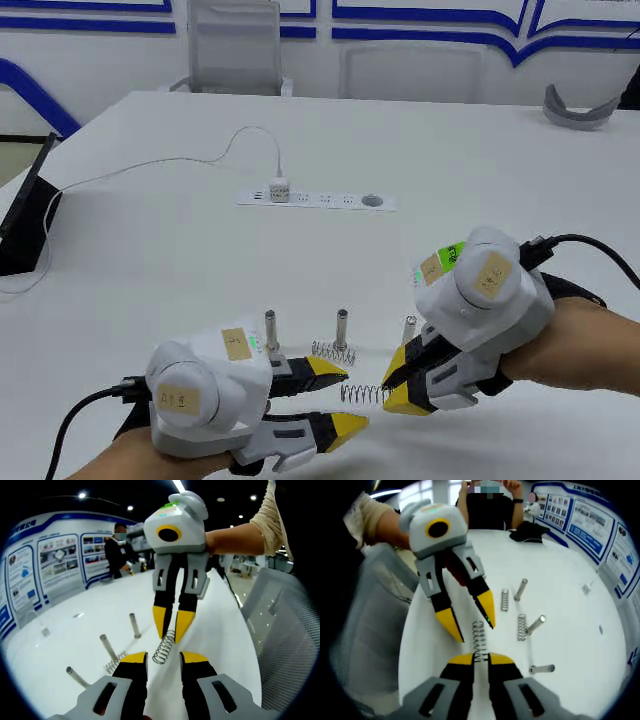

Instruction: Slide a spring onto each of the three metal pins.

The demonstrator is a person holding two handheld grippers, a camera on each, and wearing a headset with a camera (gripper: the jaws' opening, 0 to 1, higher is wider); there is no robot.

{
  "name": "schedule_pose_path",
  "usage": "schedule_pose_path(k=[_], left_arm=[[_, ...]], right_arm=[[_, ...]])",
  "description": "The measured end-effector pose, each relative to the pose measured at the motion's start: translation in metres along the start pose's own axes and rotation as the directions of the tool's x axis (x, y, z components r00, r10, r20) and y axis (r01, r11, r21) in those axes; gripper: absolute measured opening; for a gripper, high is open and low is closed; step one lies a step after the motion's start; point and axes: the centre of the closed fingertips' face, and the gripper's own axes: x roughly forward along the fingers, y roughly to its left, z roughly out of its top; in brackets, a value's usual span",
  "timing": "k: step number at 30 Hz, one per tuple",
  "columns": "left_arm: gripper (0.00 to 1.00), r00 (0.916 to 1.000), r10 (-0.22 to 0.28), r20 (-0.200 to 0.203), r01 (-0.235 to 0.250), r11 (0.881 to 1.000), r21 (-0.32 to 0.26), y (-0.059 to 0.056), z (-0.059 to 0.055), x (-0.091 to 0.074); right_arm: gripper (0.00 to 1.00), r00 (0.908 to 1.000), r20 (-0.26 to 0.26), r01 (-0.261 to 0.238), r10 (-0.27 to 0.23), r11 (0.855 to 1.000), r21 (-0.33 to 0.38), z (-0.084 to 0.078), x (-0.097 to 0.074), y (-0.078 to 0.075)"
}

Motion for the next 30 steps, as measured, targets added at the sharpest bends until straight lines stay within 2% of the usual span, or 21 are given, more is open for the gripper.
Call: schedule_pose_path(k=[9,18,30], left_arm=[[0.14,0.9999,-0.011,-0.011,0.012,0.999,0.041,-0.005,-0.001,0.001],[0.12,0.9997,-0.017,-0.02,0.018,0.998,0.067,-0.006,-0.001,0.0],[0.11,0.9997,-0.013,-0.021,0.014,0.998,0.066,-0.004,-0.002,0.002]], right_arm=[[0.11,0.9996,-0.009,-0.026,0.026,0.999,-0.025,0.001,-0.001,0.006],[0.11,0.9992,0.006,-0.04,0.04,0.999,-0.024,0.008,-0.012,0.009],[0.11,0.9988,0.038,-0.031,0.032,0.999,-0.029,0.028,-0.02,0.007]])
